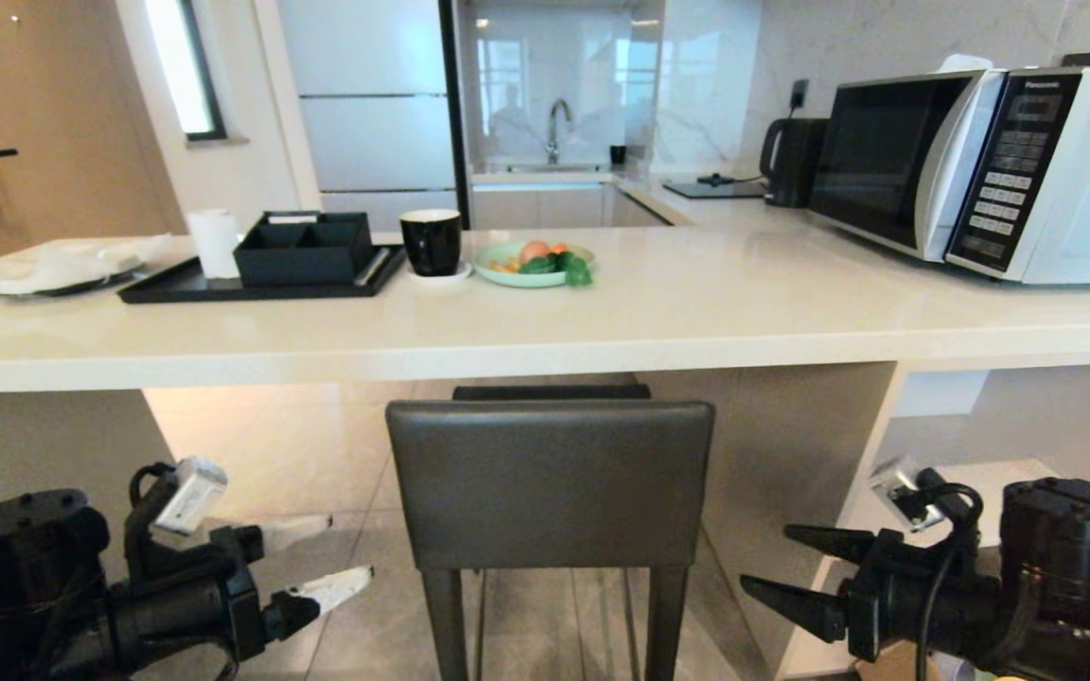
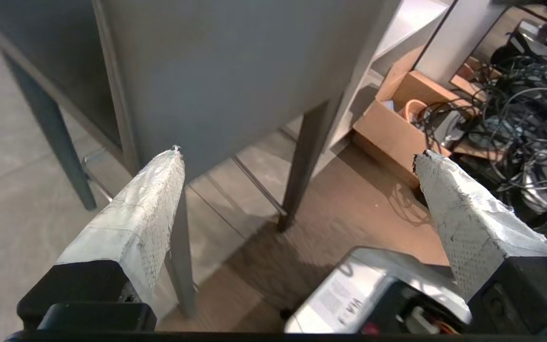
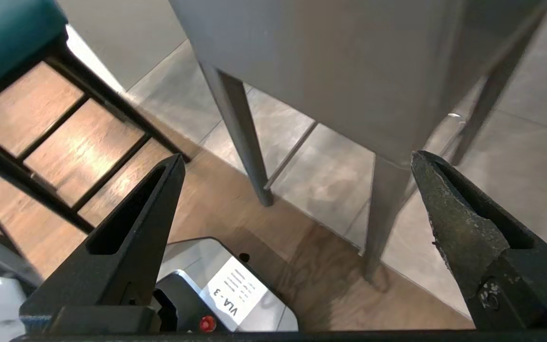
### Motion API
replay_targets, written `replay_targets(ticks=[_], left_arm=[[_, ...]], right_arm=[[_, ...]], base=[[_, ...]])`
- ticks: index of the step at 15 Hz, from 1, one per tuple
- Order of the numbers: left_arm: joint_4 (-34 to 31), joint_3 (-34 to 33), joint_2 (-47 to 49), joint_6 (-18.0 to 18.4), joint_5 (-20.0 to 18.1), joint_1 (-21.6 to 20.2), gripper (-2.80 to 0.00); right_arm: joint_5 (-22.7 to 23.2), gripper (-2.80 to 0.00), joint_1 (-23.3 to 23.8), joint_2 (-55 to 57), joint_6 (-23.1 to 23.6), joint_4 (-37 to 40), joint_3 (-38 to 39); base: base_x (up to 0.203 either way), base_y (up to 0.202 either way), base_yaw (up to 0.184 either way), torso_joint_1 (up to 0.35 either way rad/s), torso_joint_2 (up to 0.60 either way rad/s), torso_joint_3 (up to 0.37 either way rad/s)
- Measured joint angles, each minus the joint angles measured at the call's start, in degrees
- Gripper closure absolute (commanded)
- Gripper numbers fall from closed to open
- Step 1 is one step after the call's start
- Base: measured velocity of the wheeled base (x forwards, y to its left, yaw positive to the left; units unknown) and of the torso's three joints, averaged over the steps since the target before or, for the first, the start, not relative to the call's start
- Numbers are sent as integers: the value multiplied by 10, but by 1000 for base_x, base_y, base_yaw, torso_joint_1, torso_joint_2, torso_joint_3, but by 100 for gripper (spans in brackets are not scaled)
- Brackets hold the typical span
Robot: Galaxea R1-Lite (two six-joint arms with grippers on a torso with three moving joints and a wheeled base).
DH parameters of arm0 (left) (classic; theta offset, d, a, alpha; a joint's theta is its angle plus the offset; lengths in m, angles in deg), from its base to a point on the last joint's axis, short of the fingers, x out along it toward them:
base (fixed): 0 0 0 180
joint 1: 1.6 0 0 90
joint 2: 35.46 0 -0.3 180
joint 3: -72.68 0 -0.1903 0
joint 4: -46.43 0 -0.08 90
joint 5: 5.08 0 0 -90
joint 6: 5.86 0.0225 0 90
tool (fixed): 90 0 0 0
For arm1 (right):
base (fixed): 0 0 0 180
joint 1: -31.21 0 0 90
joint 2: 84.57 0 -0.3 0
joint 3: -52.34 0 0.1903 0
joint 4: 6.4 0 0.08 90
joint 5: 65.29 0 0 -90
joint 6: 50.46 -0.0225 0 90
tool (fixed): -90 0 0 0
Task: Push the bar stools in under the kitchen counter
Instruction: Pull the gray chair out from under the dining table
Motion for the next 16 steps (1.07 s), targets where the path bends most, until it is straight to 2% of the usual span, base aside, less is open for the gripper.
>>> replay_targets(ticks=[2, 4, 8, 16], left_arm=[[5, 41, 43, 3, -2, 4, -280], [6, 79, 81, 4, -4, 6, -280], [6, 152, 144, 0, 6, 12, -280], [6, 216, 219, 2, 17, 5, -280]], right_arm=[[6, -280, -4, 79, -4, -84, -13], [7, -280, -6, 126, -12, -118, -48], [-5, -280, -2, 183, -39, -120, -123], [-9, -280, 15, 243, -41, -92, -225]], base=[[0, 0, 0, 0, 0, 0], [0, 0, 0, 0, 0, 0], [0, 0, 0, 0, 0, 0], [0, 0, 0, 0, 0, 0]])
